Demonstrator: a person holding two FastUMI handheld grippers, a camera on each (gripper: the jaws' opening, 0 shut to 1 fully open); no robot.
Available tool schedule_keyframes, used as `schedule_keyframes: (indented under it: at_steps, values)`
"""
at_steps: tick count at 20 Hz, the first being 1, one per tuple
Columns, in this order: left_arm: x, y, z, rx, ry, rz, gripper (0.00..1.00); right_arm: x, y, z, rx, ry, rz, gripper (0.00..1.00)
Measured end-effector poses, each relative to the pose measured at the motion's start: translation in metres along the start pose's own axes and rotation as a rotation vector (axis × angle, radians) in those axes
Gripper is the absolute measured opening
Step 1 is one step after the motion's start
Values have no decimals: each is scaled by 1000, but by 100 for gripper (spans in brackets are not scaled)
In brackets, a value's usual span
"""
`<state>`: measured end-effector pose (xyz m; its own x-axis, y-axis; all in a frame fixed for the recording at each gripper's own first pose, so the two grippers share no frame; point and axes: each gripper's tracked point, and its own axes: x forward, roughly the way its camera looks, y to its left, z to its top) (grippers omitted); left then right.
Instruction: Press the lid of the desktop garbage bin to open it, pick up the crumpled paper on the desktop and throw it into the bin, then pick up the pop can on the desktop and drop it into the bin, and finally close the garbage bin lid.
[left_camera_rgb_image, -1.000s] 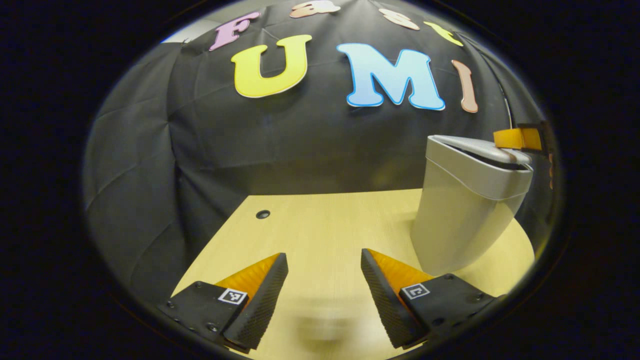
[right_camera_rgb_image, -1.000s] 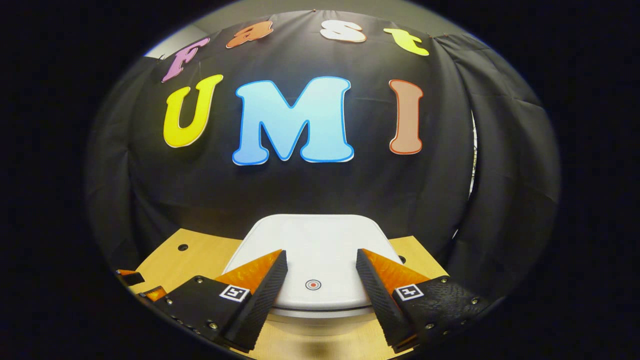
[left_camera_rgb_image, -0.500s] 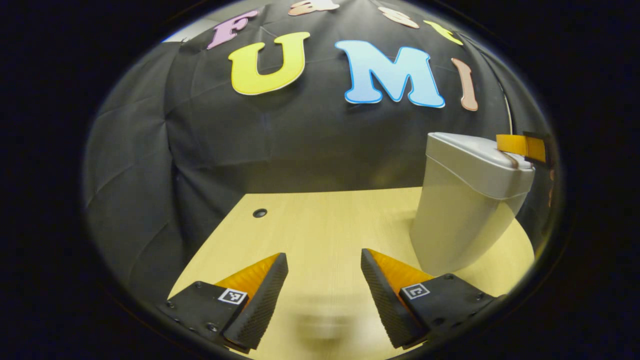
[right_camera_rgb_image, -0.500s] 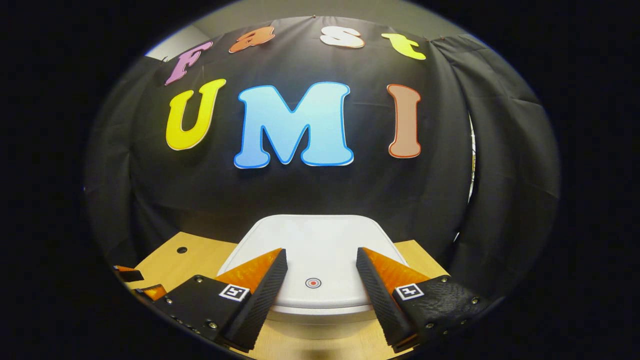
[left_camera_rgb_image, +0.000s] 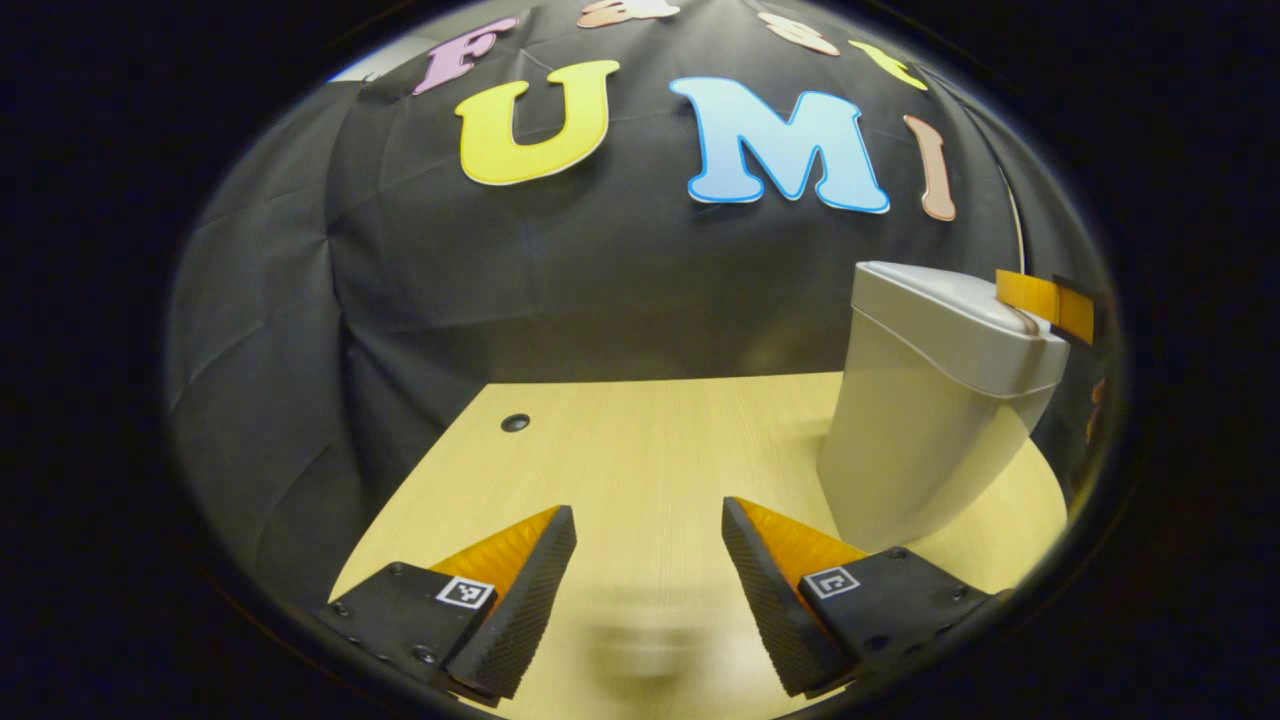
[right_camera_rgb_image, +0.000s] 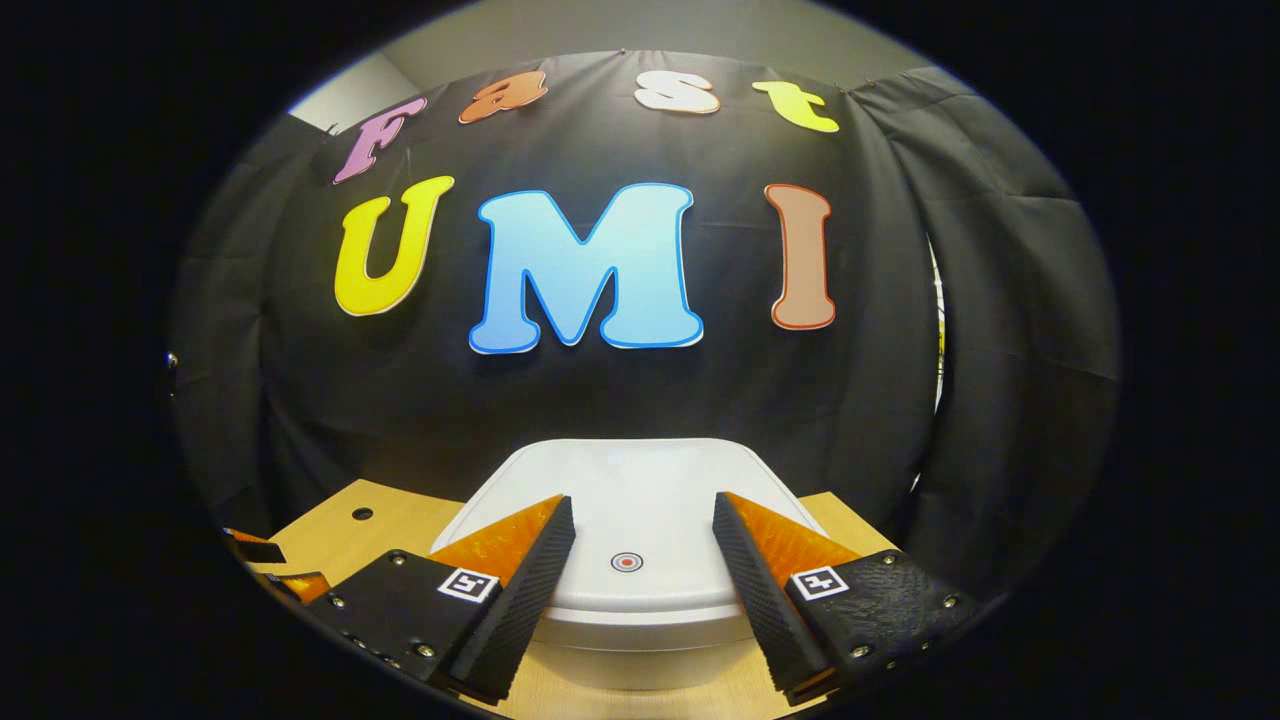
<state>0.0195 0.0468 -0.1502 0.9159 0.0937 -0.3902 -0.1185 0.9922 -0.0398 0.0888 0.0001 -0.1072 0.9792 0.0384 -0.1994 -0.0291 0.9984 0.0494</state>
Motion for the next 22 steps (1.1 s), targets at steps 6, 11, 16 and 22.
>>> schedule_keyframes:
  at_steps: [6,11,16,22]
  values:
    - [0,2,-3,-12,7,3,97,0,0,-2,8,6,4,91]
    - [-3,0,-1,-13,-2,-2,95,-1,-1,-3,9,0,-4,92]
    - [-6,3,4,-9,-19,3,97,-1,-1,1,18,-36,-2,90]
    - [-17,-4,33,11,-111,-29,99,0,-1,4,23,15,1,90]
